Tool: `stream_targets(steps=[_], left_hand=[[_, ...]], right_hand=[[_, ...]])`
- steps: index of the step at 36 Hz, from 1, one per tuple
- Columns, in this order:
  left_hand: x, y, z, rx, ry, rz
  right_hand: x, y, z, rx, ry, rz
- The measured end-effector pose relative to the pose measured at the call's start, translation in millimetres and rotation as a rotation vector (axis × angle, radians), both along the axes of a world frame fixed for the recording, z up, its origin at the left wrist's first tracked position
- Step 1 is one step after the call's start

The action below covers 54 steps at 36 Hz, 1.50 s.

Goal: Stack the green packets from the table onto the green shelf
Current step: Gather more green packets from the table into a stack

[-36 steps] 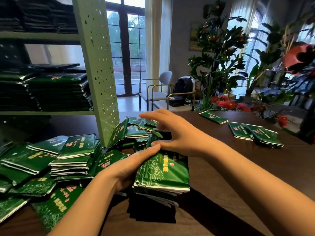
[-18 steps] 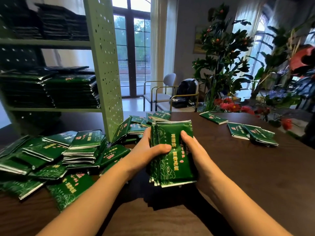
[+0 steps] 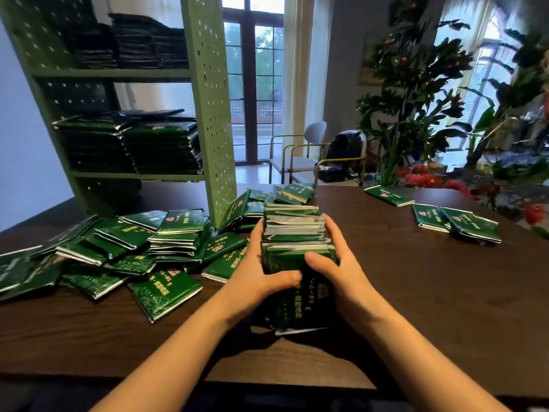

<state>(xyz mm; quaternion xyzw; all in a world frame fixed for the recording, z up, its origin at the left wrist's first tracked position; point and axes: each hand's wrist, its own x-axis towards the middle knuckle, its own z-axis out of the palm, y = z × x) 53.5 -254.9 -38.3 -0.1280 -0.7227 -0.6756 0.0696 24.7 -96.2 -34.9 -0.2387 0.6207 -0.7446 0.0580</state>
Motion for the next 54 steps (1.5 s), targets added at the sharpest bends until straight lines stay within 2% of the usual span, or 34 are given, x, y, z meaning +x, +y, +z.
stream_targets(steps=[9, 14, 20, 29, 34, 39, 45, 54], left_hand=[[5.1, 22.2, -12.2, 0.153, 0.044, 0.085], [7.2, 22.0, -15.8, 0.160, 0.040, 0.084], [7.1, 19.1, -16.9, 0.142, 0.053, 0.099], [9.7, 22.1, -13.7, 0.181, 0.076, 0.082], [10.2, 23.5, -16.2, 0.188, 0.053, 0.086], [10.1, 25.8, -21.4, 0.215, 0.023, 0.088], [8.2, 27.0, -21.5, 0.235, -0.014, 0.083], [8.9, 27.4, -17.4, 0.284, -0.066, 0.072]], right_hand=[[16.2, -10.3, 3.6, -0.238, -0.051, 0.027], [23.3, -15.4, 8.4, -0.254, -0.029, -0.088], [19.6, -12.5, 17.1, -0.316, -0.148, -0.184], [13.8, -12.1, 30.7, -0.186, -0.047, -0.110], [16.6, -15.5, 25.4, -0.086, 0.029, -0.177], [16.9, -19.1, 19.4, -0.110, 0.054, -0.206], [15.1, -22.4, 10.9, -0.205, 0.000, -0.204], [14.2, -23.8, 3.3, -0.176, -0.135, -0.190]])
